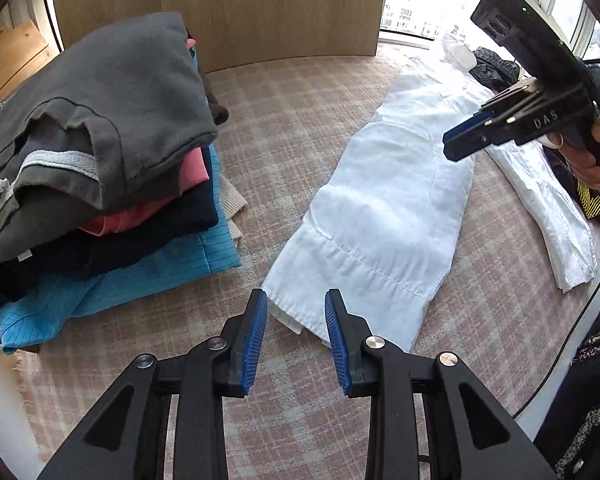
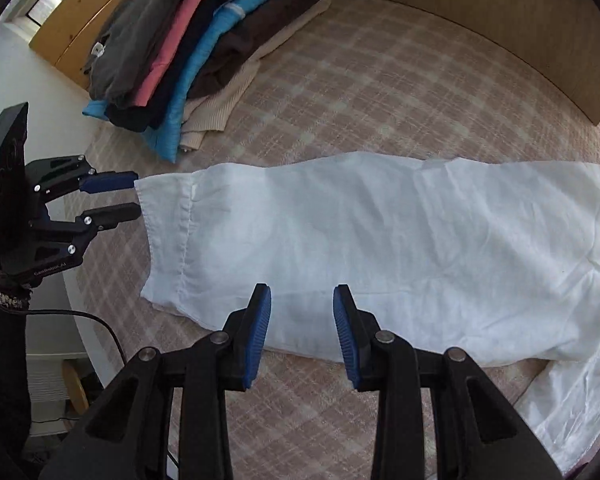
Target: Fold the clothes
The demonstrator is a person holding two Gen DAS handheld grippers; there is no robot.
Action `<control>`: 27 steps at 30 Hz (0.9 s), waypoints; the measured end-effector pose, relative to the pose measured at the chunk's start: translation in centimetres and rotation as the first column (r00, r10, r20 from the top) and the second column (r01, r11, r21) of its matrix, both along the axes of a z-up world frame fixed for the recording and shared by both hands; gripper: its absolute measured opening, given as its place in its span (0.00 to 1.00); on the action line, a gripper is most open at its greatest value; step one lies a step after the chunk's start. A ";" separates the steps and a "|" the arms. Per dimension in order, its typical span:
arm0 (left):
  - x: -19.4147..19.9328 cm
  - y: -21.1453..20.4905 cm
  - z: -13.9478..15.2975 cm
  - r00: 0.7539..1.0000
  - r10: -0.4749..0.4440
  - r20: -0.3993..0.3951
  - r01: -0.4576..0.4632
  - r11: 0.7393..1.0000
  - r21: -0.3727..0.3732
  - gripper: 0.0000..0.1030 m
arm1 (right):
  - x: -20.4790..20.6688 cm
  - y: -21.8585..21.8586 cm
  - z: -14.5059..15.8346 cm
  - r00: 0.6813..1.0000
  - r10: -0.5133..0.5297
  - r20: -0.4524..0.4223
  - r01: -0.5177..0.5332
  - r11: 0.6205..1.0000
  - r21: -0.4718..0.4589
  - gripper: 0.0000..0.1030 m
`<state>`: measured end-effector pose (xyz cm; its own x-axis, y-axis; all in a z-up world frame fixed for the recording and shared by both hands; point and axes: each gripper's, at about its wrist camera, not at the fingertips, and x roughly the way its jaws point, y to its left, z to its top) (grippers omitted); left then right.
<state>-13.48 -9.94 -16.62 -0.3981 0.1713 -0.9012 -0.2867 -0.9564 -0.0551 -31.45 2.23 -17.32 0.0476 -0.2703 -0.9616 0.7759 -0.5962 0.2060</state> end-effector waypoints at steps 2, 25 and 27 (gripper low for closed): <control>-1.5 -0.1 -1.3 0.999 0.021 0.030 -0.021 1.000 0.016 0.28 | 0.0 1.1 -1.0 0.999 -0.020 -0.034 0.021 0.999 0.048 0.27; -3.0 2.0 -2.0 0.992 0.062 0.106 -0.060 0.998 -0.021 0.15 | -2.4 7.5 2.9 0.969 -0.197 -0.149 0.205 0.978 0.035 0.25; -2.4 3.4 -1.1 0.997 0.023 0.068 -0.020 0.999 -0.045 0.26 | -0.6 6.6 3.7 0.982 -0.147 -0.121 0.145 0.989 -0.022 0.14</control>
<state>-15.90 -6.58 -17.75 -0.3384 0.1228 -0.9330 -0.2631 -0.9643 -0.0314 -32.05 8.79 -13.65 -0.1108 -0.2785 -0.9540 0.7007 -0.7027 0.1237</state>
